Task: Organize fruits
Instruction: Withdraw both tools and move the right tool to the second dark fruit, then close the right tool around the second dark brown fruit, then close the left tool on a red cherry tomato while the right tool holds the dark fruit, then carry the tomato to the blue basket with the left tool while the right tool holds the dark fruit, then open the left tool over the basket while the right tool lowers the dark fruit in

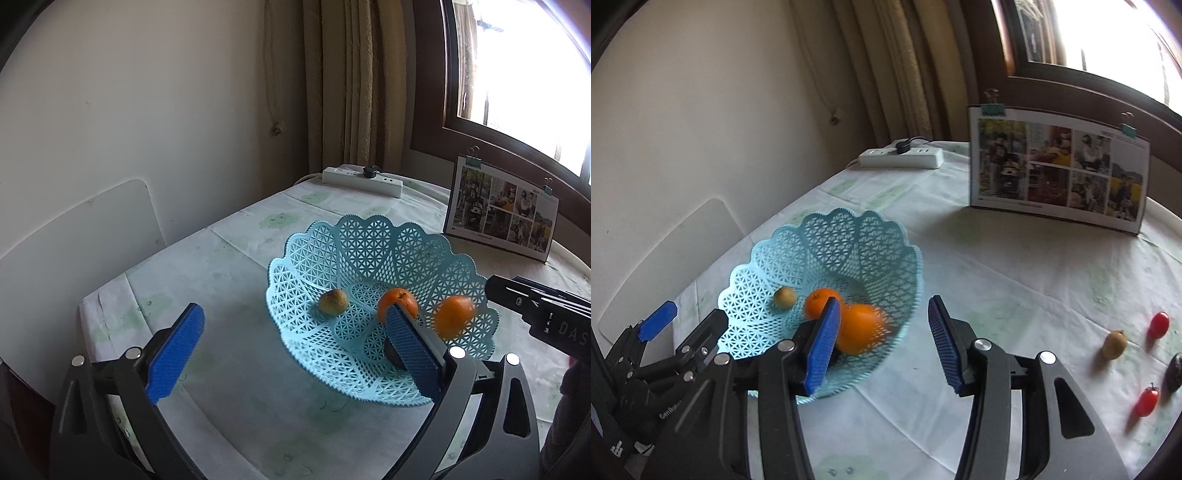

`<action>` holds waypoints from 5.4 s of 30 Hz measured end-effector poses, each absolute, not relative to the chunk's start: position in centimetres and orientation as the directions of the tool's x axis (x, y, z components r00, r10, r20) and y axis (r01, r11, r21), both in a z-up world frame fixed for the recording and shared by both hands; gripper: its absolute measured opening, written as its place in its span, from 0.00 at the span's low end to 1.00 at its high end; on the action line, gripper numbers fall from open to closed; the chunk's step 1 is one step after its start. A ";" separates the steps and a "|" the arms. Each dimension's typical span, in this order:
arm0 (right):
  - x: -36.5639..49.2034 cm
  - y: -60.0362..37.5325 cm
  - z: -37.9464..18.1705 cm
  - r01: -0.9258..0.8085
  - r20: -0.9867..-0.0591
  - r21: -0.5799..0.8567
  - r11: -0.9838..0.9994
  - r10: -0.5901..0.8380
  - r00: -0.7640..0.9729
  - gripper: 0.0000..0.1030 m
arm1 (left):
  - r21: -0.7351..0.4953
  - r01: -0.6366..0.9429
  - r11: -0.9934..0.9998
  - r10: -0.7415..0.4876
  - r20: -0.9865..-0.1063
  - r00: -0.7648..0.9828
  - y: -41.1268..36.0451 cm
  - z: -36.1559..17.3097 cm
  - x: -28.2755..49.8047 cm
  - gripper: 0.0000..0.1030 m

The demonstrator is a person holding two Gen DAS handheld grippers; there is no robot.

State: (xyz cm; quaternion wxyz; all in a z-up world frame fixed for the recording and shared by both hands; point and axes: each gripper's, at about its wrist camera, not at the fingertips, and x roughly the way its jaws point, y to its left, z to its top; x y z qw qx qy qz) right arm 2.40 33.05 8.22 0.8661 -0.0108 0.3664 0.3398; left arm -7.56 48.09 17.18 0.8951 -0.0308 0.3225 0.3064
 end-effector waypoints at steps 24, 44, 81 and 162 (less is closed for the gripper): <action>5.9 15.0 6.7 -0.272 -0.669 0.197 0.942 0.332 0.665 0.50 | 0.187 -0.392 0.901 0.423 -0.587 0.691 39.2 17.7 -3.8 0.97; 9.9 7.5 2.9 -0.124 -0.745 0.105 0.987 0.161 0.647 0.56 | 0.230 -0.295 0.927 0.374 -0.602 0.706 34.4 17.0 -1.7 0.97; 6.8 0.0 3.0 -0.064 -0.721 0.190 0.980 0.184 0.668 0.41 | 0.119 0.190 0.975 -0.012 -0.818 0.576 17.2 9.3 6.7 0.82; 1.1 29.2 10.0 -0.606 -0.607 0.194 0.772 0.580 0.544 0.41 | 0.180 -0.532 0.828 0.522 -0.593 0.613 48.0 17.5 -6.1 0.83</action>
